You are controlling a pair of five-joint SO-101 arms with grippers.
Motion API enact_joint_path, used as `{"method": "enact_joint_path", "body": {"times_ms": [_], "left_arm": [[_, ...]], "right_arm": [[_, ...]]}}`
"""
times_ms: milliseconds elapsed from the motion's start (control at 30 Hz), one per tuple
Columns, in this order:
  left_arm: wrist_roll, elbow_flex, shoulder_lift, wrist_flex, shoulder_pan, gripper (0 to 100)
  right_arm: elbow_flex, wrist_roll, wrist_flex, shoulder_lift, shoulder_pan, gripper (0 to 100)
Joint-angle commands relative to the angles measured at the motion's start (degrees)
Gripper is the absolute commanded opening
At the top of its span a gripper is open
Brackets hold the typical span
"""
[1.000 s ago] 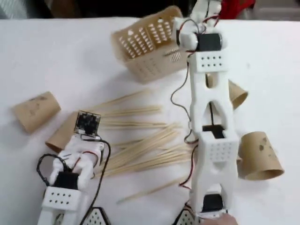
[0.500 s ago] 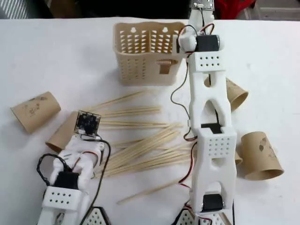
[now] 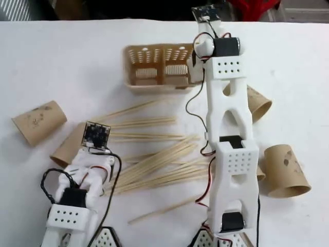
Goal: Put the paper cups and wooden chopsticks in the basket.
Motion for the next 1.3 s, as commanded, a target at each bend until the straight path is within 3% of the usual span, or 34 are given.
{"method": "enact_joint_path", "body": {"times_ms": [0, 167, 367, 467, 900, 1267], "left_arm": [[0.35, -0.26, -0.48, 0.35, -0.4, 3], [0.35, -0.26, -0.48, 0.35, -0.4, 3], [0.26, -0.26, -0.48, 0.35, -0.4, 3], [0.26, -0.26, -0.48, 0.35, -0.4, 3], [0.35, -0.26, -0.48, 0.35, -0.4, 3], [0.26, -0.26, -0.48, 0.35, -0.4, 3]], "right_arm": [[-0.35, 0.62, 0.48, -6.46, -2.86, 1.5], [-1.05, -2.29, -2.95, -7.43, -3.3, 1.9], [-0.97, -2.81, -7.87, -6.11, -3.3, 17.3], [-0.97, -2.9, -8.4, -5.23, -3.56, 19.8], [-0.97, -2.46, -20.62, -3.74, 0.48, 20.8], [-4.48, -2.37, -16.48, -10.15, 0.48, 20.8]]}}
